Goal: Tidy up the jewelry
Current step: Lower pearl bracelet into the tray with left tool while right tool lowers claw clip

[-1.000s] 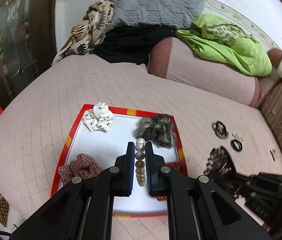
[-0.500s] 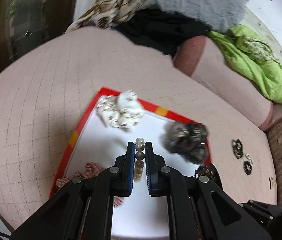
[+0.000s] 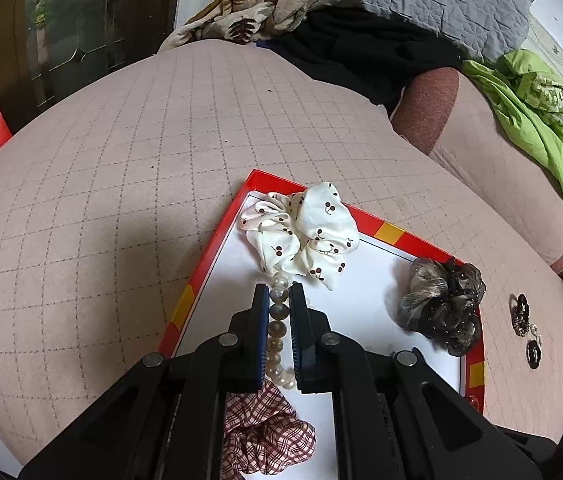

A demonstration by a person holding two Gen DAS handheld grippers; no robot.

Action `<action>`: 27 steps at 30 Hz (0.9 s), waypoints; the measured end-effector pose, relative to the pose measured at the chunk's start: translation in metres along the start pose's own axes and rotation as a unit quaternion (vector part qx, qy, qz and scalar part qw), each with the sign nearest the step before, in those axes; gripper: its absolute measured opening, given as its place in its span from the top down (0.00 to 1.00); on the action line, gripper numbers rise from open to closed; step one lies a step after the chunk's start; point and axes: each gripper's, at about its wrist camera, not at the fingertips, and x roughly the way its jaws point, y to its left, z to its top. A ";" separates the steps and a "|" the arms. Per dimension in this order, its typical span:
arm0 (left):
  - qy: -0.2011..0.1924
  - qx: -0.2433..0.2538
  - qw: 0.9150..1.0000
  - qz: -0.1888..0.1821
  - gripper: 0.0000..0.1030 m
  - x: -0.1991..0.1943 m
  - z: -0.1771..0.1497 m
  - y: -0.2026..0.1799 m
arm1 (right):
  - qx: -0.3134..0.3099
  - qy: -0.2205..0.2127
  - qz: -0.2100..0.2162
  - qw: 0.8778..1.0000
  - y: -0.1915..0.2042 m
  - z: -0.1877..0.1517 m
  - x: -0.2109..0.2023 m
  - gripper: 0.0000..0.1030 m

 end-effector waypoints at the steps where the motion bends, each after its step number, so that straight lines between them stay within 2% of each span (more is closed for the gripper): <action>1: 0.000 0.001 1.000 0.000 0.91 0.000 0.000 0.000 | 0.002 0.001 0.002 1.000 0.000 0.000 0.001 0.95; 9: -0.014 0.011 1.000 0.017 0.90 -0.004 -0.002 -0.005 | -0.003 -0.002 0.009 1.000 0.007 -0.003 0.002 0.93; 12: -0.025 0.016 0.999 0.015 0.82 -0.010 -0.004 -0.008 | -0.008 -0.006 0.009 1.000 0.008 -0.004 -0.003 0.81; 14: -0.033 0.024 0.999 0.017 0.79 -0.014 -0.006 -0.011 | -0.016 -0.014 0.008 1.000 0.010 -0.005 -0.008 0.68; 16: -0.042 0.035 0.998 0.024 0.75 -0.019 -0.009 -0.016 | -0.021 -0.021 0.007 1.000 0.012 -0.006 -0.014 0.64; 22: -0.061 0.037 0.997 0.031 0.71 -0.034 -0.015 -0.019 | -0.017 -0.028 0.017 0.999 0.008 -0.014 -0.031 0.62; 27: -0.057 0.028 0.997 0.045 0.69 -0.036 -0.024 -0.019 | -0.008 -0.035 0.023 0.999 -0.003 -0.027 -0.055 0.61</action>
